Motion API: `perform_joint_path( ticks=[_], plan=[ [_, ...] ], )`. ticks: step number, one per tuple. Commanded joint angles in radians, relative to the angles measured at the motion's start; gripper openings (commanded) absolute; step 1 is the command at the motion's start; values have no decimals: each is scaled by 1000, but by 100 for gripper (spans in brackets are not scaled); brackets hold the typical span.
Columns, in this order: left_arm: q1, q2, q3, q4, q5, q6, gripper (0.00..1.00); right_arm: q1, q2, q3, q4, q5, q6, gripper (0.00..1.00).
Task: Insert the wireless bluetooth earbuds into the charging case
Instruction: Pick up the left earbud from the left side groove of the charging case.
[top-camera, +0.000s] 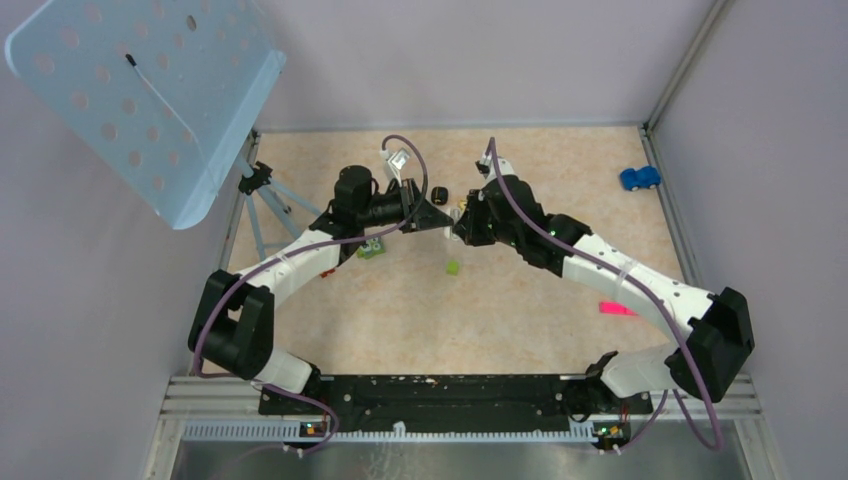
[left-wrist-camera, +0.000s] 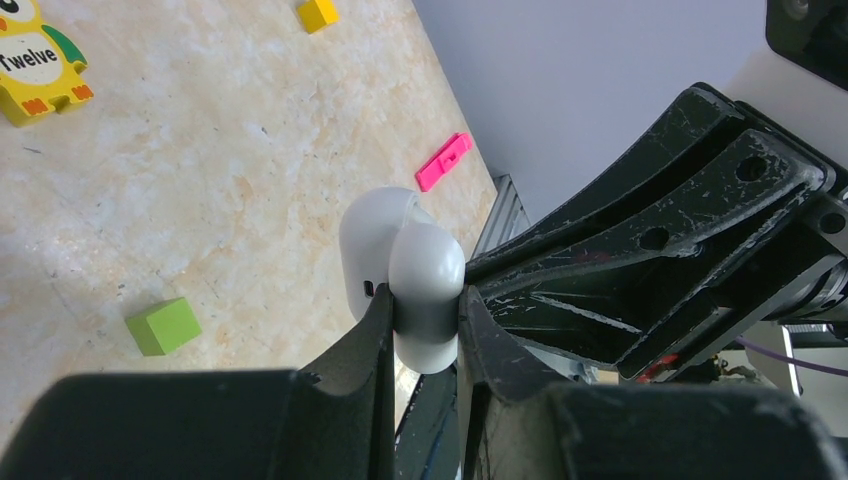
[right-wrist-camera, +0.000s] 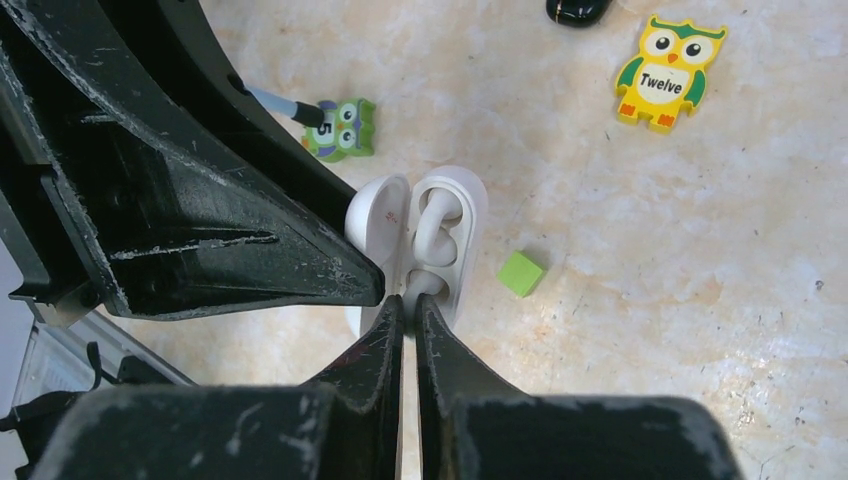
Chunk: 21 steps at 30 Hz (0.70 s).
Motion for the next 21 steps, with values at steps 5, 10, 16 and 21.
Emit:
perform_joint_path(
  ticks=[5, 10, 16, 21],
  plan=[
    [-2, -12, 34, 35, 43, -29, 0, 17, -76, -48, 115, 13, -32, 0],
    [-2, -8, 38, 28, 37, -28, 0, 23, -102, -73, 125, 32, -36, 0],
    [-3, -6, 49, 2, 32, -15, 0, 30, -118, -66, 134, 51, -37, 0],
    [-3, -4, 51, -2, 28, -16, 0, 35, -125, -56, 130, 62, -41, 0]
  ],
)
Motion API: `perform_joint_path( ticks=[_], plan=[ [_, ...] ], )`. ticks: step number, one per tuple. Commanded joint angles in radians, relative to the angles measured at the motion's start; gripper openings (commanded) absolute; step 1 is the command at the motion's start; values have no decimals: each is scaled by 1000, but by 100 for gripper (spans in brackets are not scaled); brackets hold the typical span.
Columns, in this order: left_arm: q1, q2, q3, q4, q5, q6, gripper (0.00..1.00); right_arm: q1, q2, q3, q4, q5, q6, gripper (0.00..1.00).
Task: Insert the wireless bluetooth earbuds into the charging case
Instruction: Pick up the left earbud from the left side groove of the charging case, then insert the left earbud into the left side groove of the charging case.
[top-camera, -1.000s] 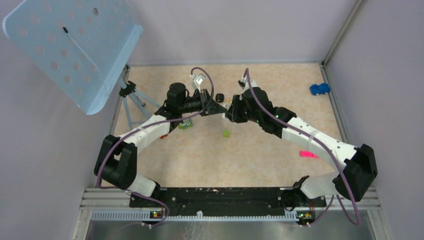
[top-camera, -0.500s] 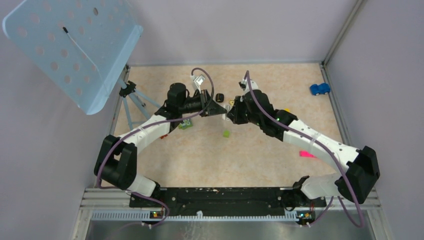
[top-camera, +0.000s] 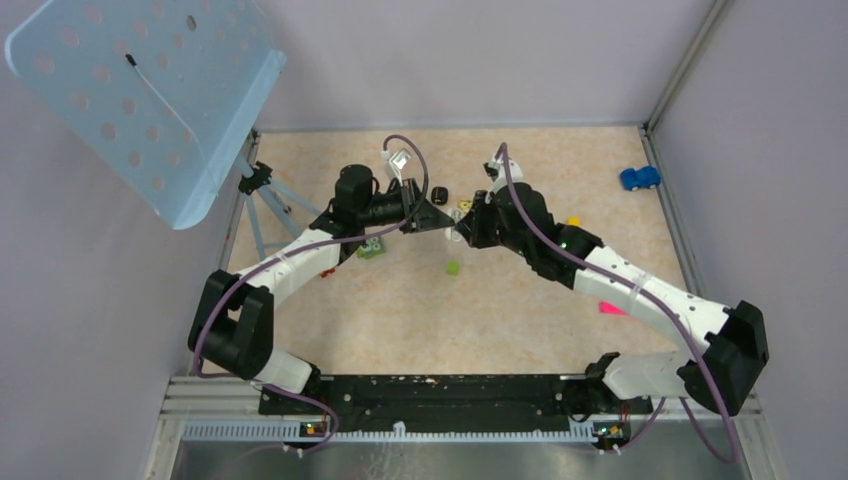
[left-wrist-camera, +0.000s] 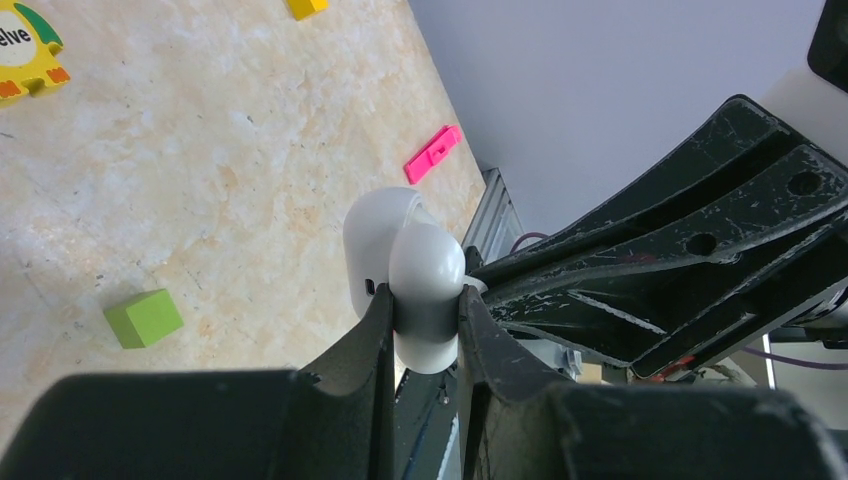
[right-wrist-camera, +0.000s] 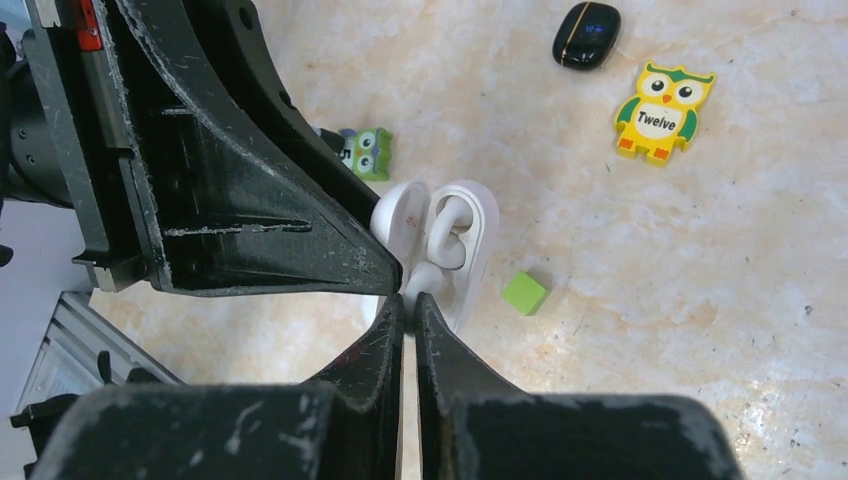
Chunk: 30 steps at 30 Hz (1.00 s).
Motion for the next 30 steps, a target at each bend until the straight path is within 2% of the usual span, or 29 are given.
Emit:
perform_joint_path(
  ticks=[1, 6, 13, 20, 30],
  plan=[
    [-3, -5, 41, 18, 14, 6, 0, 18, -43, 19, 37, 32, -22, 0],
    [2, 6, 42, 40, 30, -30, 0, 18, -80, -34, 92, 23, -39, 0],
    [12, 24, 14, 164, 73, -196, 0, 24, -147, -101, 142, 38, -57, 0],
    [12, 48, -29, 310, 109, -366, 0, 40, -217, -202, 261, 73, -73, 0],
    [12, 46, -39, 329, 112, -398, 0, 48, -239, -259, 335, 88, -71, 0]
  ],
)
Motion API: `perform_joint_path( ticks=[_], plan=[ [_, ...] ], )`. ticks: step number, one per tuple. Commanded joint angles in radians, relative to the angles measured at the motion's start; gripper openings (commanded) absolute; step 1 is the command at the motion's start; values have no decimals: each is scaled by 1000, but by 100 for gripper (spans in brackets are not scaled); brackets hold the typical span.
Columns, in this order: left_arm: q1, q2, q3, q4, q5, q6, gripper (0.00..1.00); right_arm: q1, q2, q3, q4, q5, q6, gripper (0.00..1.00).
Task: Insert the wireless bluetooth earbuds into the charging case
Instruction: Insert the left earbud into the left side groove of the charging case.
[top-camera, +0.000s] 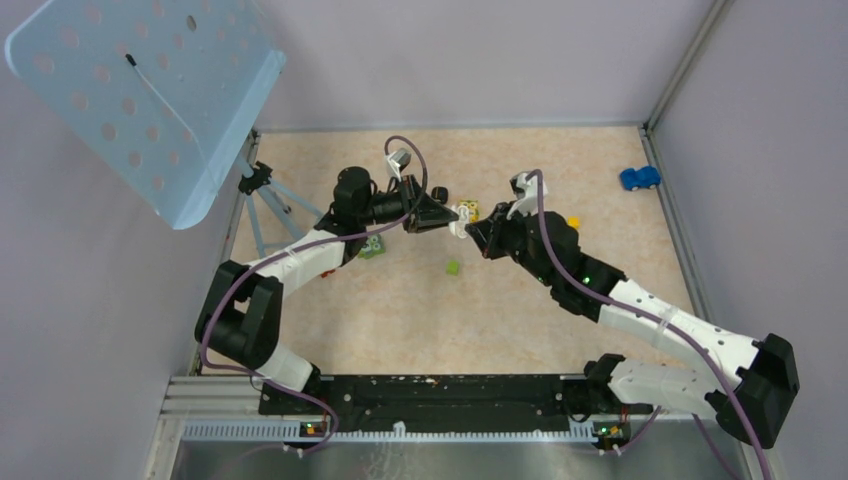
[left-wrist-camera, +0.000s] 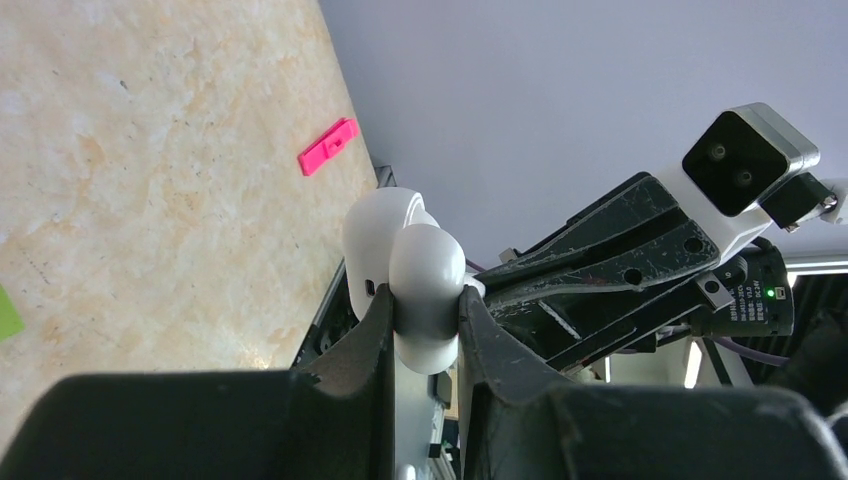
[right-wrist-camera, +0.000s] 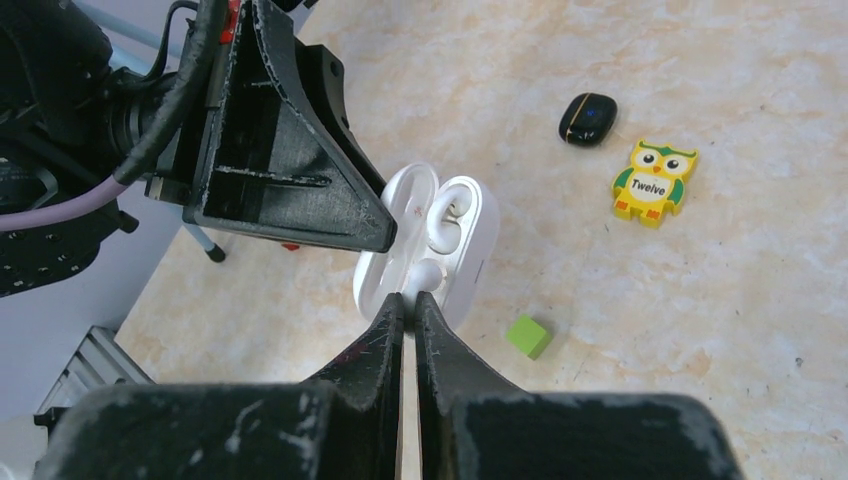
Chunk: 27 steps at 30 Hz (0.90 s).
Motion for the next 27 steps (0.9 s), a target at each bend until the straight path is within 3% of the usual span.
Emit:
perform_joint_path(
  ticks=[1, 27],
  plan=[
    [4, -12, -4, 86, 19, -33, 0, 16, -16, -16, 84, 16, -17, 0],
    [5, -24, -2, 67, 16, -18, 0, 40, 72, 29, 13, 82, -22, 0]
  ],
)
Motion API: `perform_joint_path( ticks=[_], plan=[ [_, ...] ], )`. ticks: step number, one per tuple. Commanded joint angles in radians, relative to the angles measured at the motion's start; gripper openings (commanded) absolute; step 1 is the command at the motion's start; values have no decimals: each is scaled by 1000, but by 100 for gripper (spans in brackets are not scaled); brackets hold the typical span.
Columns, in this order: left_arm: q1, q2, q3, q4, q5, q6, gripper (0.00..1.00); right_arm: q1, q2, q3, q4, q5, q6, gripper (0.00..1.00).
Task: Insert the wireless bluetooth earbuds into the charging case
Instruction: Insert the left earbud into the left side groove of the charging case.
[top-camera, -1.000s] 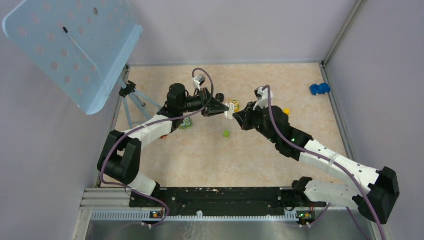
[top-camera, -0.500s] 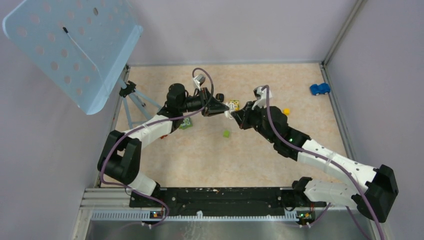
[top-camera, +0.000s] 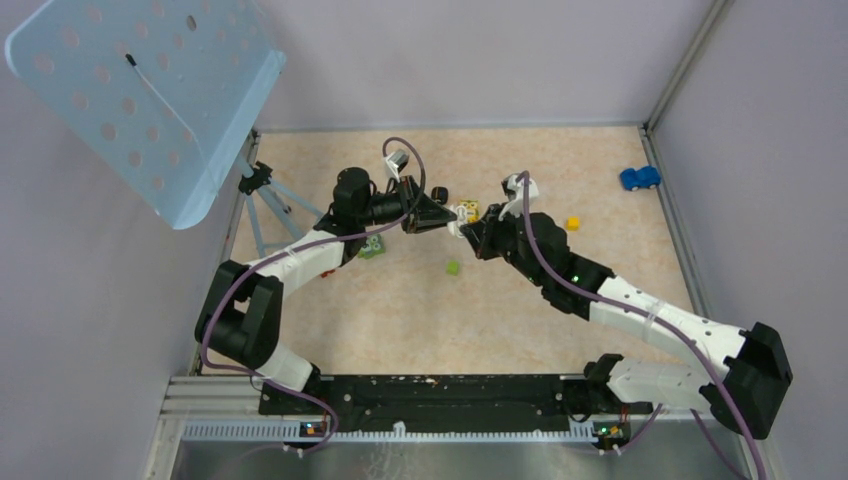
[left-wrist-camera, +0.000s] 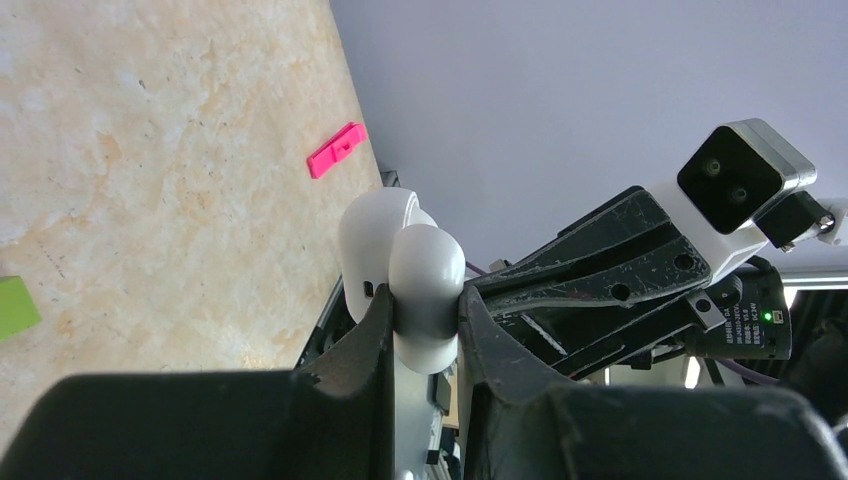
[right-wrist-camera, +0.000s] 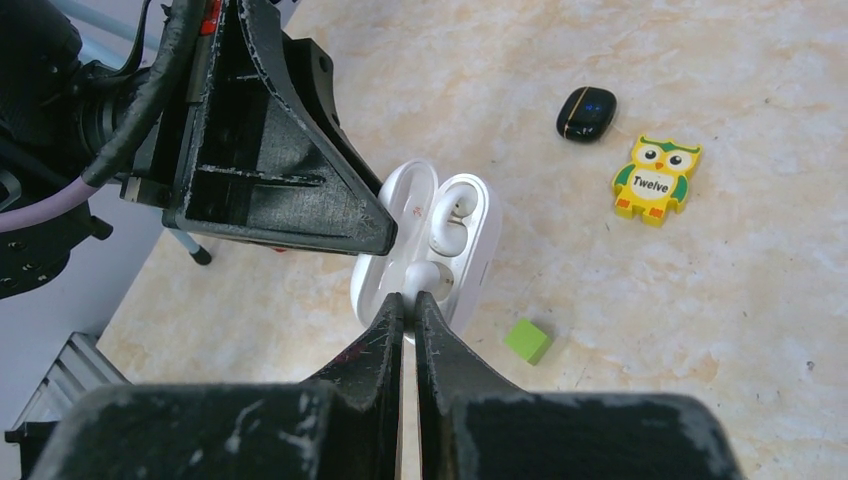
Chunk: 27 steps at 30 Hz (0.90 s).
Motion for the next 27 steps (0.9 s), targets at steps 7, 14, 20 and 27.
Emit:
perform_joint_path(
  ticks=[7, 14, 20, 27],
  plan=[
    [-2, -28, 16, 35, 14, 20, 0, 43, 51, 106, -157, 128, -39, 0],
    [-2, -45, 41, -61, -14, 93, 0, 72, 132, 187, -238, 153, -24, 0],
    [-2, -50, 44, -81, -25, 107, 0, 73, 139, 197, -283, 198, -12, 0],
    [-2, -47, 46, -77, -25, 107, 0, 87, 145, 210, -300, 225, -21, 0]
  ],
)
